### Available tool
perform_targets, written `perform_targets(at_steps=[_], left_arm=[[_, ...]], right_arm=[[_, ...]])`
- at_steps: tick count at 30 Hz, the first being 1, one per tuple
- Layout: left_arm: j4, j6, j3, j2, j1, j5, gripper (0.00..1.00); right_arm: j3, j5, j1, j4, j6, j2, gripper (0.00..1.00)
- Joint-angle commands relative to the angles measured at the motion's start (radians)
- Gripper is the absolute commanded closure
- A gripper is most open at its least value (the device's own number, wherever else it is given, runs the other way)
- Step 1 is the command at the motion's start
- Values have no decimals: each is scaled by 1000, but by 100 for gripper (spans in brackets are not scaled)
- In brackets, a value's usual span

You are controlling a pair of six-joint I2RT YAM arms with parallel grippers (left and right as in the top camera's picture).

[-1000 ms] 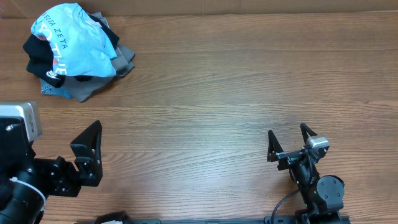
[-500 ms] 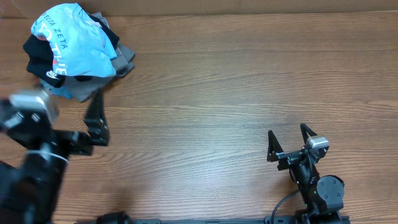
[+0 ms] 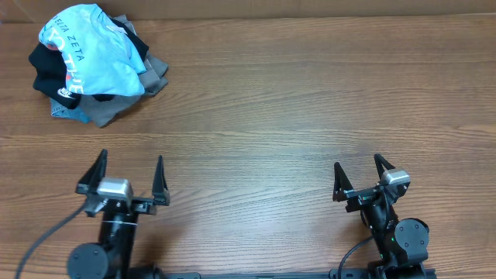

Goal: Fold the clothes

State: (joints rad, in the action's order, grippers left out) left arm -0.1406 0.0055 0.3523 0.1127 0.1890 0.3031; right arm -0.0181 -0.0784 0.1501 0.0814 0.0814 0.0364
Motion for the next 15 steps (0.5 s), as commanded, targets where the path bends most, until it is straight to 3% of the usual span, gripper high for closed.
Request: perform_targets(at_steps=[1,8,12,15], left_arm=[[69,-7,-144,-90,-13,5,0],[230,-10,-343,-109,-35,5,0],[83,-6,-348,-109,-41,-19,0],[90,-6,-347,-101,-41,-19,0]], right_arm=[[10,-1,-6,-5,-3,-5,0],[10,-1,-6,-5,-3,-5,0],[10,-1,-6,-5,-3,-5,0],[10,-1,-6,-5,-3,-5,0]])
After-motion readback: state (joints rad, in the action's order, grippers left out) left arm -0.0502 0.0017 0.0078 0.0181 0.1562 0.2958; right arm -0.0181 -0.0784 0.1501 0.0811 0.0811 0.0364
